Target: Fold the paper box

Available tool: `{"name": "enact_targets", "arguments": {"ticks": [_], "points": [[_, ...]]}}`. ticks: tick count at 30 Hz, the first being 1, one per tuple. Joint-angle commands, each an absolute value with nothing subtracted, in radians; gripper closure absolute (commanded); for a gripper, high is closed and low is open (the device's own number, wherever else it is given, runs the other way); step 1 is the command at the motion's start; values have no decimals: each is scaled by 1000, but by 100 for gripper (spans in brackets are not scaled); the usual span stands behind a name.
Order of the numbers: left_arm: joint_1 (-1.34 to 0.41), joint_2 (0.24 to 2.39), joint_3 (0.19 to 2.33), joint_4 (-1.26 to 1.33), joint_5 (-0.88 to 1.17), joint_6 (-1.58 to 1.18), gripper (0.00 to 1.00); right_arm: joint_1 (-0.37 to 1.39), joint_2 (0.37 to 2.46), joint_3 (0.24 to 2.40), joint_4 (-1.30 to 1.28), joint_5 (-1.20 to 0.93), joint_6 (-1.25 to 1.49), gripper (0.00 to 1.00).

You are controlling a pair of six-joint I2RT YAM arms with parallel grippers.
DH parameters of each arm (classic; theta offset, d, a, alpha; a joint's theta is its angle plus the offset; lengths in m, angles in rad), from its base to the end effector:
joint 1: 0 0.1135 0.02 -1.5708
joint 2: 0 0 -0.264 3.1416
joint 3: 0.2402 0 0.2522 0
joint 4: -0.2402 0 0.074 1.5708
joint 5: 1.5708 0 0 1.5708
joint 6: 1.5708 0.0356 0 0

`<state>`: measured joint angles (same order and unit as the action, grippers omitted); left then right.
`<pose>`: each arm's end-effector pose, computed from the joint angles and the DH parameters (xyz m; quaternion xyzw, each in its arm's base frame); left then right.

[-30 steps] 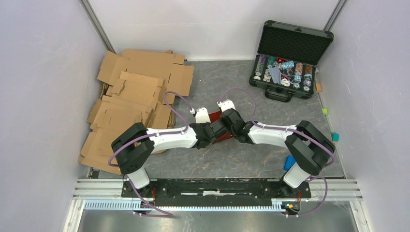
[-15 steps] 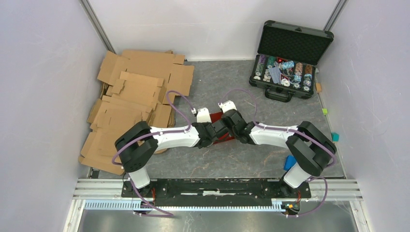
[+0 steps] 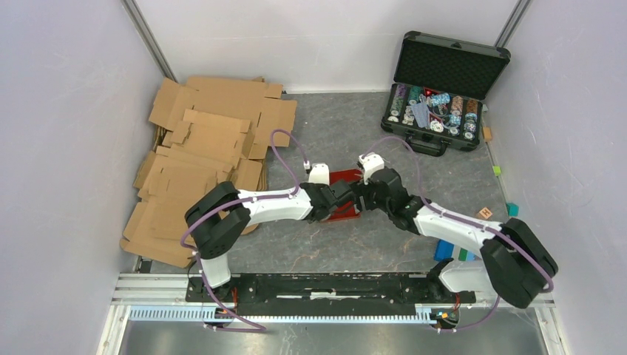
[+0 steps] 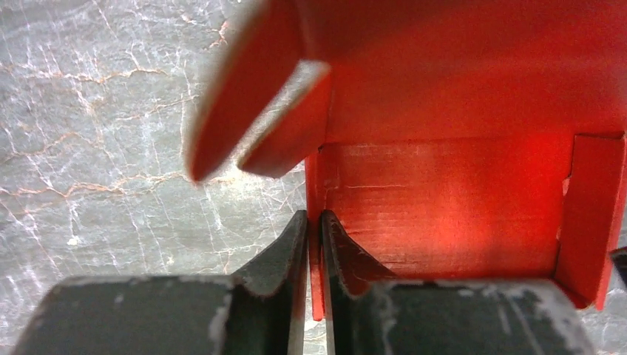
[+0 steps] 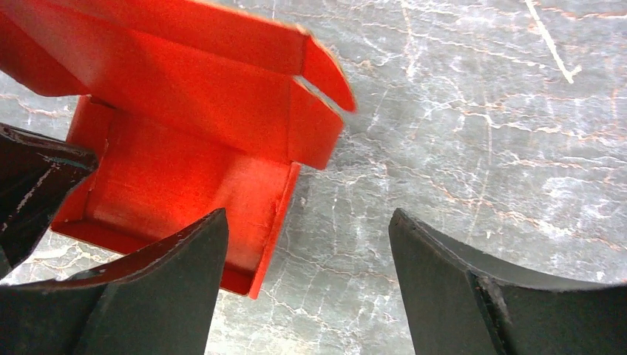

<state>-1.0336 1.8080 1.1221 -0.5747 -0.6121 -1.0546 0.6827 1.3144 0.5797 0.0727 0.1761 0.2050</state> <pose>0.1921 -0.2826 0.1632 -0.0564 0.9415 0.0223 0.3314 0.2065 0.1599 0.1821 -0.1742 0.8788 0.1164 0.4288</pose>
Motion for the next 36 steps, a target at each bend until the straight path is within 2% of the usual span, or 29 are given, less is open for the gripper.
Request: {"name": "enact_targets", "arguments": {"ticks": [1, 5, 6, 7, 10, 12, 15, 17, 20, 25, 28, 32, 36], "points": [[-1031, 1791, 1161, -575, -605, -889, 79, 646, 1212, 509, 172, 164, 225, 16], [-1030, 1733, 1144, -544, -580, -793, 74, 623, 1142, 467, 219, 159, 227, 16], [-1030, 1721, 1140, -544, -576, -771, 63, 619, 1136, 464, 223, 160, 226, 16], [-1029, 1705, 1139, -552, -578, -761, 61, 617, 1129, 462, 226, 158, 220, 16], [-1029, 1653, 1120, -562, -582, -728, 42, 608, 1126, 470, 234, 150, 211, 16], [-1027, 1602, 1097, -549, -571, -689, 37, 607, 1126, 481, 241, 133, 209, 16], [-1019, 1513, 1033, -473, -526, -597, 24, 603, 1119, 492, 260, 119, 210, 15], [-988, 1453, 992, -431, -483, -550, 18, 599, 1107, 489, 282, 118, 210, 9], [-914, 1396, 955, -372, -367, -502, 18, 590, 1095, 480, 317, 119, 205, 2], [-838, 1378, 930, -296, -230, -466, 29, 571, 1144, 511, 323, 69, 194, 2], [-830, 1406, 942, -285, -224, -463, 37, 561, 1180, 536, 333, 53, 194, 5], [-822, 1447, 962, -264, -206, -455, 41, 549, 1246, 587, 338, -40, 174, 9], [-821, 1497, 1003, -274, -215, -456, 50, 548, 1307, 635, 328, -69, 166, 17]]}}
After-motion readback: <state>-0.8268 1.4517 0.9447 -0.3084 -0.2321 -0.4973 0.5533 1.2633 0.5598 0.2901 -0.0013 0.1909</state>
